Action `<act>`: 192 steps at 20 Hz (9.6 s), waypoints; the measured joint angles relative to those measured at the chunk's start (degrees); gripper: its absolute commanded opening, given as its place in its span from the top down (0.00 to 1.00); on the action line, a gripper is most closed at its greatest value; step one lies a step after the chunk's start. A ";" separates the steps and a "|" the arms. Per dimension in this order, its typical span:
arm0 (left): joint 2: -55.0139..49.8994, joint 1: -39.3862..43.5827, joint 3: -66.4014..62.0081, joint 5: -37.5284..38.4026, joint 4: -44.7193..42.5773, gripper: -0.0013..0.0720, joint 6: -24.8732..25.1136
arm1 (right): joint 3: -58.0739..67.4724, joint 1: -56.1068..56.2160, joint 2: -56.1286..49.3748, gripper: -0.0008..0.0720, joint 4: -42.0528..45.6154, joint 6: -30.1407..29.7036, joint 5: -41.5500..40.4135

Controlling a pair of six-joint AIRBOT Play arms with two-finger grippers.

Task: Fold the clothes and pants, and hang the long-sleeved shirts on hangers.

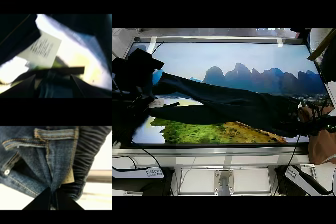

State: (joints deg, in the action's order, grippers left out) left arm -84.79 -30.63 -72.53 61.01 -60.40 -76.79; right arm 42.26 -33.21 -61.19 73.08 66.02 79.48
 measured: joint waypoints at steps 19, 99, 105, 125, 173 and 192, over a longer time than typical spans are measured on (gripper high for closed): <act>-20.87 33.35 -10.38 -14.25 -2.93 0.29 -7.67 | -1.73 -0.68 0.26 0.93 -1.05 1.92 -8.81; -4.20 10.84 1.11 9.64 -15.04 0.12 3.80 | 14.25 -27.45 3.63 0.33 -11.28 -6.64 -0.98; -5.09 10.84 0.35 14.64 -11.34 0.96 8.83 | 14.27 -27.45 3.37 0.33 -15.10 -6.64 -0.07; 7.65 9.77 -0.85 -11.56 1.81 0.96 6.73 | 14.27 -14.29 -10.95 0.33 -11.23 -0.59 -3.96; -3.76 3.67 0.70 -16.94 1.44 0.02 5.27 | 43.47 3.58 -25.44 0.38 -14.80 1.18 -7.76; -14.23 4.66 -12.57 -3.37 -8.61 0.96 8.90 | 43.50 4.66 -25.42 0.38 -13.29 2.29 -3.87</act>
State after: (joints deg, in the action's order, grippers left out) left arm -99.02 -25.98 -85.10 57.65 -69.01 -67.90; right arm 85.76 -28.56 -86.61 59.79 68.31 75.61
